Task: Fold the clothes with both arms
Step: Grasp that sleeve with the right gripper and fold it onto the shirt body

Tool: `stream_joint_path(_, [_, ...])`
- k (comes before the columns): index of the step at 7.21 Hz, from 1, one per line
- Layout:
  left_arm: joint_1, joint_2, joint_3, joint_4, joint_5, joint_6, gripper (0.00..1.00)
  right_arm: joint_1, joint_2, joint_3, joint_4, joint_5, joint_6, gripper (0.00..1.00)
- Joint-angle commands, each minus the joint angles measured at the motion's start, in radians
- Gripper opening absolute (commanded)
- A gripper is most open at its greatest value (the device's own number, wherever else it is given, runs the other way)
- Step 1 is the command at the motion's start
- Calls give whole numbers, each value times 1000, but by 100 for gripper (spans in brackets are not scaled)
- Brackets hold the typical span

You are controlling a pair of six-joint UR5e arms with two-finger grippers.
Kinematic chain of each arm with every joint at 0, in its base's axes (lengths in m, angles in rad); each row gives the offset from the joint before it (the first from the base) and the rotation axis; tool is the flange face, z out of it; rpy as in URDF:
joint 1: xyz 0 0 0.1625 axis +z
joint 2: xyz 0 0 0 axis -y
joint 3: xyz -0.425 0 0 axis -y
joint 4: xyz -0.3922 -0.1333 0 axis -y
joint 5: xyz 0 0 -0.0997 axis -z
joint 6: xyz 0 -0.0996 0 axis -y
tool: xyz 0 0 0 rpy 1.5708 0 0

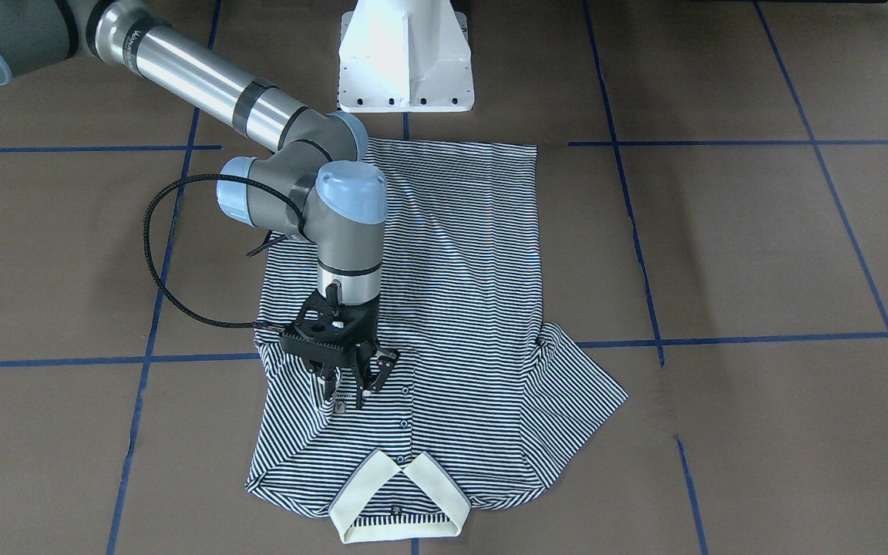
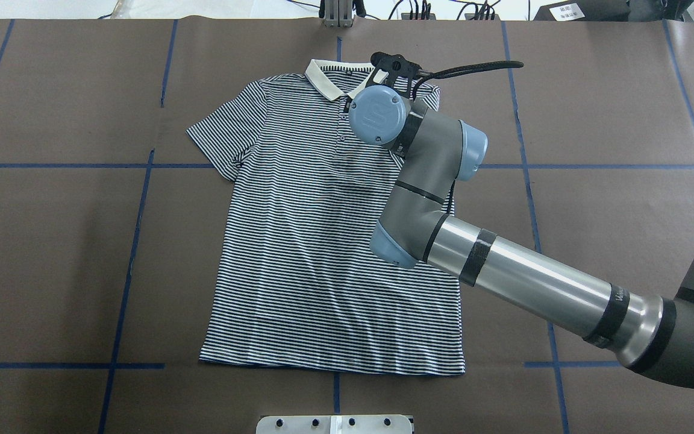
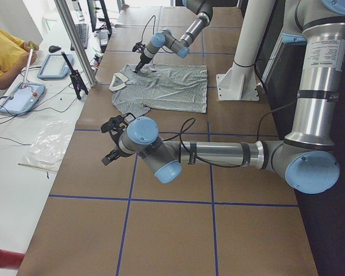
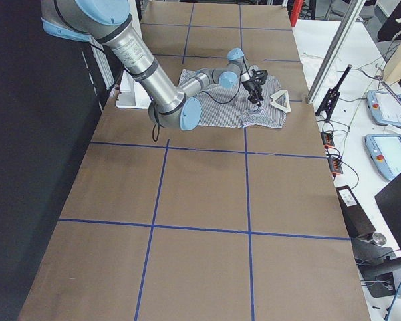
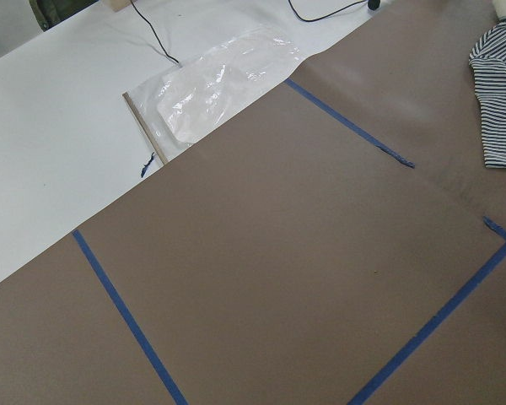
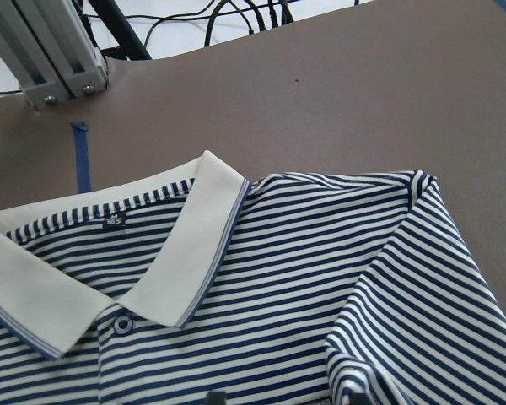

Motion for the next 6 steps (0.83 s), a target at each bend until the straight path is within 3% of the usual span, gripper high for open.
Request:
stream_joint_path(1, [57, -41, 6, 8, 3, -31, 100, 84, -7, 28, -35, 193, -172, 100])
stream_joint_path(3, [169, -113, 19, -3, 15, -204, 100, 164, -19, 130, -175, 286, -292, 100])
stream_joint_path(4, [218, -179, 25, 11, 27, -350, 100, 213, -54, 162, -169, 368, -369, 100])
stream_joint_path(6, [406, -305, 53, 11, 252, -708, 100, 311, -187, 294, -162, 486, -563, 100])
